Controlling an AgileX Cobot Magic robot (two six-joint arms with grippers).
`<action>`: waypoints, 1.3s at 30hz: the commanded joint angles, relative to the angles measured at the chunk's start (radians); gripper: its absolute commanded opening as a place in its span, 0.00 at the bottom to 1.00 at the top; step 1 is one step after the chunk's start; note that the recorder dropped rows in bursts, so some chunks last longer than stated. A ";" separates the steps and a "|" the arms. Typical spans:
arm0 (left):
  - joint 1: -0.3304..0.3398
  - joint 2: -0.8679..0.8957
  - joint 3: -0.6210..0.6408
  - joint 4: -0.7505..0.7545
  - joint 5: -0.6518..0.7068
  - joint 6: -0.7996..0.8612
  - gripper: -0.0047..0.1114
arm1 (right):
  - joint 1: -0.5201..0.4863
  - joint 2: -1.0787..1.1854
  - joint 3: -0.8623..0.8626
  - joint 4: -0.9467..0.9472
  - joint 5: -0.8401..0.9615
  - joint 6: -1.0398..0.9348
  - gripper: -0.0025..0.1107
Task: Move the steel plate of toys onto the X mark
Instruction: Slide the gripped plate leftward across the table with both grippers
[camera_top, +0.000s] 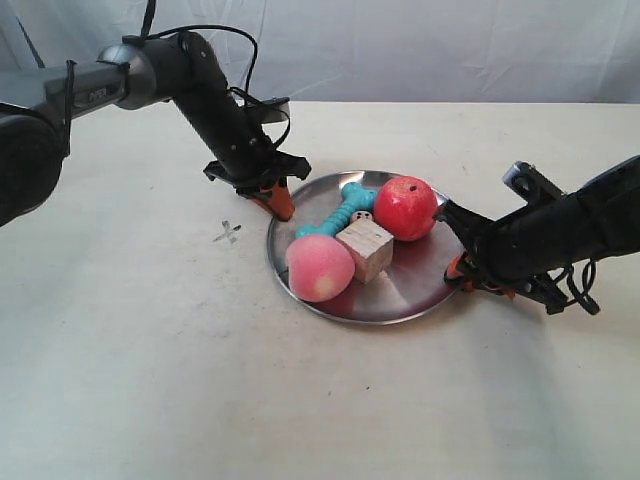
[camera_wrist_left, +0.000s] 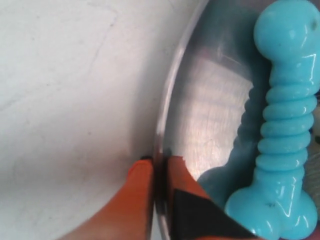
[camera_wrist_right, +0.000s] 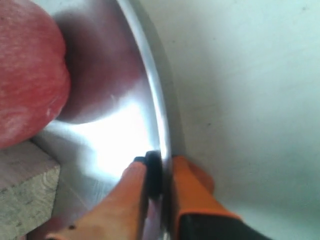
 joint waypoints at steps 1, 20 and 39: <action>-0.041 -0.005 0.020 0.007 0.041 0.018 0.04 | 0.029 0.033 -0.008 0.021 0.161 -0.024 0.01; -0.041 -0.128 0.031 0.144 0.041 -0.008 0.04 | 0.013 -0.021 -0.051 0.017 0.324 -0.024 0.01; -0.039 -0.250 0.146 0.275 0.041 -0.041 0.04 | 0.007 0.000 -0.221 -0.086 0.450 0.052 0.01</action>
